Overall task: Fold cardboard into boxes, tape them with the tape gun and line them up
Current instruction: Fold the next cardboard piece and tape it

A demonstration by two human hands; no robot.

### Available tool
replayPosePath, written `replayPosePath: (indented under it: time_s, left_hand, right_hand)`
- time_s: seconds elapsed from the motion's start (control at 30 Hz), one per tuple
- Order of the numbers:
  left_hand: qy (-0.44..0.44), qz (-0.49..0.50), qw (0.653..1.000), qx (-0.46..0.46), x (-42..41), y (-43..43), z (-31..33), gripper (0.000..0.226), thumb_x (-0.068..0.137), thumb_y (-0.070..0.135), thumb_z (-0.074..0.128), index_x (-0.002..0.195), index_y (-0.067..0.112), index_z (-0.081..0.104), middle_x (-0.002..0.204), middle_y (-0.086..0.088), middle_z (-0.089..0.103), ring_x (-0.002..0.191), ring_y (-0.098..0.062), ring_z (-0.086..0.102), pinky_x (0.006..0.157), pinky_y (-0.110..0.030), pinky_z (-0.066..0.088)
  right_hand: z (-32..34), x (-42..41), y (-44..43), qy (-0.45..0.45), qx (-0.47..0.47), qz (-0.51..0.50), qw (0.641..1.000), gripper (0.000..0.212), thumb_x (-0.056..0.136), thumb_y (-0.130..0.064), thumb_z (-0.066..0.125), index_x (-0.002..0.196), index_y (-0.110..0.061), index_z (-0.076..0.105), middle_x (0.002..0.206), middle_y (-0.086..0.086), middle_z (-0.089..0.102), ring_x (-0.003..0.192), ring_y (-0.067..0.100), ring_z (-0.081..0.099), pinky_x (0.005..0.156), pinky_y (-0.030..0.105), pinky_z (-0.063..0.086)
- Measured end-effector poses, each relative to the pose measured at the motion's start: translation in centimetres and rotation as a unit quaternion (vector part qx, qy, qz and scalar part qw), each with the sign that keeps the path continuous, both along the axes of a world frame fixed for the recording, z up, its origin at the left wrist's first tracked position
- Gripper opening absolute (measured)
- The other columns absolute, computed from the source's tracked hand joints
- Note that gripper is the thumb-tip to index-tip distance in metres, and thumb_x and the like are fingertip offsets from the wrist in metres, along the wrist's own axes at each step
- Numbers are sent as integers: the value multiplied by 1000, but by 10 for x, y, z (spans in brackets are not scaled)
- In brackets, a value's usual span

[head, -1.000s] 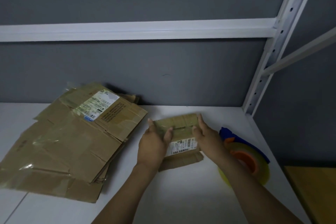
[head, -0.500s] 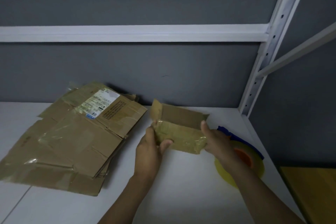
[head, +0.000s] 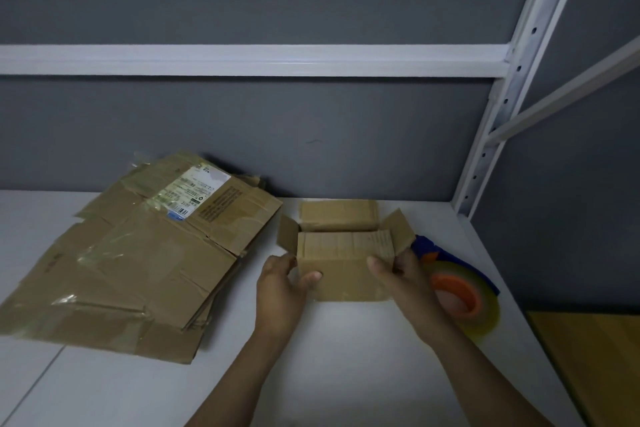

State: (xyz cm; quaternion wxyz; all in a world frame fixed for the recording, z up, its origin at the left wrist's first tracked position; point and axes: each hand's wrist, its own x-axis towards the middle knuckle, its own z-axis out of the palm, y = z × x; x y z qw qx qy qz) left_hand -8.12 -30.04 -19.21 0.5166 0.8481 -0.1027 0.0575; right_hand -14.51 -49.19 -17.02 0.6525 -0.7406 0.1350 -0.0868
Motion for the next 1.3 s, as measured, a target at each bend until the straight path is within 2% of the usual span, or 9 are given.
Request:
replayPosePath:
  time_s: [0.1, 0.23, 0.37, 0.5, 0.67, 0.9, 1.0, 1.1, 1.3]
  left_hand:
    - [-17, -18, 999, -41, -9, 6, -5, 68, 67, 65, 72, 120, 25, 58, 115, 10, 58, 112, -12, 58, 86, -21, 47]
    - [-78, -16, 996, -45, -19, 8, 12, 99, 68, 69, 69, 147, 41, 18, 145, 27, 23, 136, -6, 29, 105, -30, 32]
    - [-156, -33, 981, 115, -2, 9, 24, 67, 72, 46, 79, 132, 28, 57, 156, 5, 17, 143, -11, 12, 112, -35, 23]
    - [-126, -80, 987, 53, 0, 12, 29, 37, 73, 3, 78, 80, 35, 60, 147, 18, 24, 130, 20, 17, 102, -11, 32]
    - [-111, -78, 979, 152, 5, 11, 39, 66, 74, 24, 82, 132, 29, 50, 133, 16, 21, 116, 5, 24, 89, -5, 25]
    - [-97, -137, 983, 79, 12, 12, 50, 29, 70, 22, 84, 74, 39, 61, 131, 31, 29, 125, 1, 33, 96, -17, 33]
    - [-68, -156, 985, 33, 16, 12, 61, 47, 66, 40, 83, 106, 54, 62, 143, 34, 22, 130, 15, 23, 104, -16, 28]
    - [33, -188, 977, 90, 31, 10, 70, 105, 62, 48, 83, 149, 40, 24, 155, 15, 9, 141, -4, 9, 114, -31, 20]
    - [25, -214, 972, 91, 45, 6, 70, 112, 62, 34, 90, 148, 41, 18, 141, 15, 36, 129, -3, 39, 106, -23, 37]
  right_hand:
    - [12, -4, 3, -19, 4, -50, 999, 49, 83, -56, 53, 122, -26, 52, 107, -6, 64, 92, 9, 64, 70, 20, 51]
    - [24, -2, 0, -33, -42, -125, 991, 14, 98, -30, 50, 102, -18, 57, 88, 0, 64, 79, 19, 61, 58, 21, 42]
    - [26, 2, -4, -32, -55, -133, 989, 18, 97, -33, 48, 97, -21, 61, 89, 3, 66, 85, 24, 63, 73, 38, 52]
    - [35, 9, -1, -11, -69, -126, 990, 28, 98, -46, 43, 102, -23, 59, 89, 0, 63, 82, 15, 59, 64, 30, 47]
    - [39, 20, 1, 32, -134, -124, 983, 27, 98, -41, 45, 104, -17, 55, 83, -4, 57, 73, 7, 53, 60, 23, 42]
    - [40, 23, -5, 33, -138, -122, 982, 29, 98, -41, 44, 107, -18, 57, 85, -1, 62, 74, 13, 58, 61, 27, 45]
    - [35, 21, -7, 11, -146, -111, 983, 27, 97, -32, 47, 122, -24, 56, 95, -9, 63, 80, 8, 59, 59, 22, 45]
    - [32, 16, -8, -10, -141, -90, 986, 34, 98, -30, 46, 132, -33, 52, 105, -12, 63, 87, 3, 58, 63, 17, 43]
    - [30, 16, -16, -17, -159, -69, 985, 43, 98, -40, 44, 140, -33, 44, 125, -16, 52, 107, 1, 47, 84, 17, 40]
